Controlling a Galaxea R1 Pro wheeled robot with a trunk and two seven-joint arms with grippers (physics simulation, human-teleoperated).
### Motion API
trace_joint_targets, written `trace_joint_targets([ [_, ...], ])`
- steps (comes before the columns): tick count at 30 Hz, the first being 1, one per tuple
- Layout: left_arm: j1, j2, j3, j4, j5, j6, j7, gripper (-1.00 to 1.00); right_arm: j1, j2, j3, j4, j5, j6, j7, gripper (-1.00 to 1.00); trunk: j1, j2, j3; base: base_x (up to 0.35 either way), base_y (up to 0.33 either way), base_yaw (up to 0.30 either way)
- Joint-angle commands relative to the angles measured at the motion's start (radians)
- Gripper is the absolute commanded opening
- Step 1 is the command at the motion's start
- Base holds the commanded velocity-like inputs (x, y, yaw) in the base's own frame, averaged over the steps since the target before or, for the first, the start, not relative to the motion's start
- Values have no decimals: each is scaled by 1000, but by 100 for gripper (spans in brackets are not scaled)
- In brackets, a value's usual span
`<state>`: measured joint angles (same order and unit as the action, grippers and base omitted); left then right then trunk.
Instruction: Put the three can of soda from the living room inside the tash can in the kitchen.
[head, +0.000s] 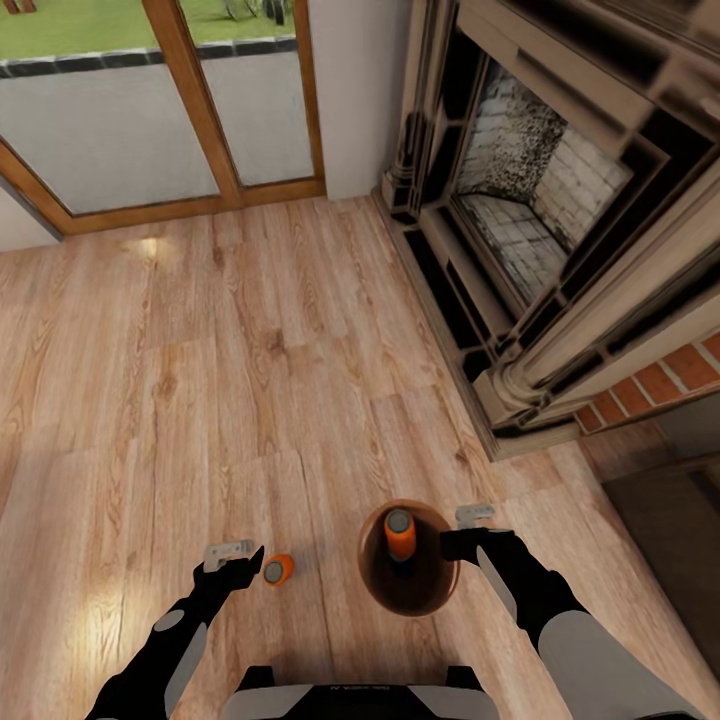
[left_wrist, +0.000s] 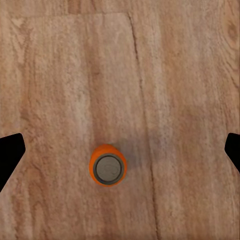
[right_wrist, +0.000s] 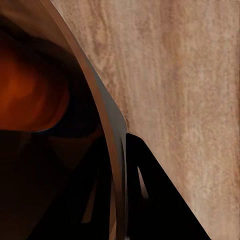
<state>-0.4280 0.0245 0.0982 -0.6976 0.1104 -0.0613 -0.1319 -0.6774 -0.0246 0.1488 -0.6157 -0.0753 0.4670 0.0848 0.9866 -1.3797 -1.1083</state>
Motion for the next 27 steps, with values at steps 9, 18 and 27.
trace_joint_targets([
  [9,0,0,0,1,0,0,0,100,0,0,-1,-42,-11,3,9,-100,35,-63,-28,0,0,0],
  [18,0,0,0,1,0,0,0,100,1,-2,-1,-142,-12,55,11,-100,69,-126,-56,0,0,0],
  [27,0,0,0,1,0,0,0,100,3,-6,-6,-424,-12,334,12,-100,104,-189,-85,0,0,0],
])
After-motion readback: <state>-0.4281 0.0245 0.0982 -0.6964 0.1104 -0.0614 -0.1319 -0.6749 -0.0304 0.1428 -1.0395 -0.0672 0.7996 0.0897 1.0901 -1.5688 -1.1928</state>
